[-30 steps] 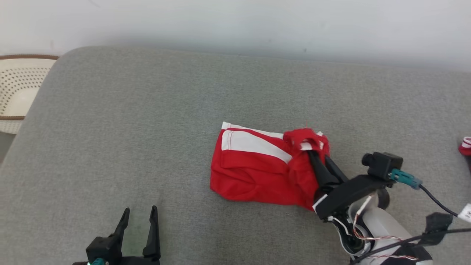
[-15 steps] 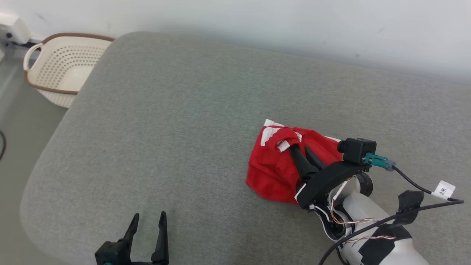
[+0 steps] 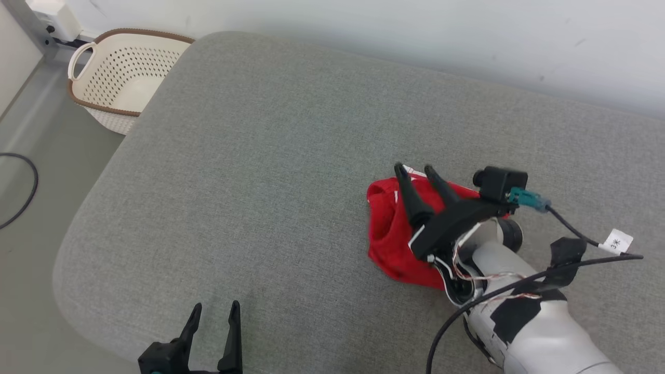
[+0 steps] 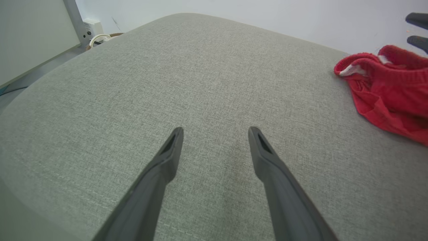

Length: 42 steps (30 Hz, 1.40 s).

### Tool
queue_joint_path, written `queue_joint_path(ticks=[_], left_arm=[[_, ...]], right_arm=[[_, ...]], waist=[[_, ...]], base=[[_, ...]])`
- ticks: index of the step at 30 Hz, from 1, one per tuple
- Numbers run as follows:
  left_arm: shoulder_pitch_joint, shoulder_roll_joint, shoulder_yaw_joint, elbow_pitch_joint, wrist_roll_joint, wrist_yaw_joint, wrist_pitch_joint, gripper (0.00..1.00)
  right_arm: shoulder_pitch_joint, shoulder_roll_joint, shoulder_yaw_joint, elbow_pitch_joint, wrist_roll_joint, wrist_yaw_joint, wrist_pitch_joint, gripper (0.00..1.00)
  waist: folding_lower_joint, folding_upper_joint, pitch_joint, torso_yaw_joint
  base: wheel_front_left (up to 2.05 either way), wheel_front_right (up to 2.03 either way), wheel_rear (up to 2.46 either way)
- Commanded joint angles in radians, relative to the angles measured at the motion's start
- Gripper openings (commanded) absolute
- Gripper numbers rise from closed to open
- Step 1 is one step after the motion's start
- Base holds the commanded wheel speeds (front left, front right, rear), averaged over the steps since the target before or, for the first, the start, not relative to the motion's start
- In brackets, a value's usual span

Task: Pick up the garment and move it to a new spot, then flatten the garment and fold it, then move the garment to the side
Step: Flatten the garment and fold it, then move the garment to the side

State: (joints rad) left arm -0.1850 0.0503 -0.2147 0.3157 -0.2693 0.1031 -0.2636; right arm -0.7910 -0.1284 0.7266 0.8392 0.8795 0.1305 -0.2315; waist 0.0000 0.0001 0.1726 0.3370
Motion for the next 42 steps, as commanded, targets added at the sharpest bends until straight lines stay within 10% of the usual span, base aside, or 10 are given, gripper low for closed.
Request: queue_joint_path(ticks=[1,18,42], left_arm=[[0.007,0.001,0.003,0.002,-0.001,0.003,-0.001,1.0],[-0.008,0.0,0.026,-0.041,0.04,0.005,-0.001,1.0],[0.007,0.0,-0.003,-0.051,0.045,0.003,-0.001,1.0]], right_arm=[[-0.014,0.003,-0.001,-0.014,0.02,0.0,-0.009,1.0],[0.19,-0.153,-0.293,-0.178,0.033,0.0,-0.033,1.0],[0.242,-0.084,-0.123,-0.089,0.135,0.003,-0.03,0.95]], waist=[[0.0,-0.0001,-0.002,-0.009],[0.0,-0.0001,-0.007,-0.118],[0.0,-0.0001,0.012,-0.014]], base=[[0.0,0.0,0.0],[0.0,0.0,0.0],[0.0,0.0,0.0]])
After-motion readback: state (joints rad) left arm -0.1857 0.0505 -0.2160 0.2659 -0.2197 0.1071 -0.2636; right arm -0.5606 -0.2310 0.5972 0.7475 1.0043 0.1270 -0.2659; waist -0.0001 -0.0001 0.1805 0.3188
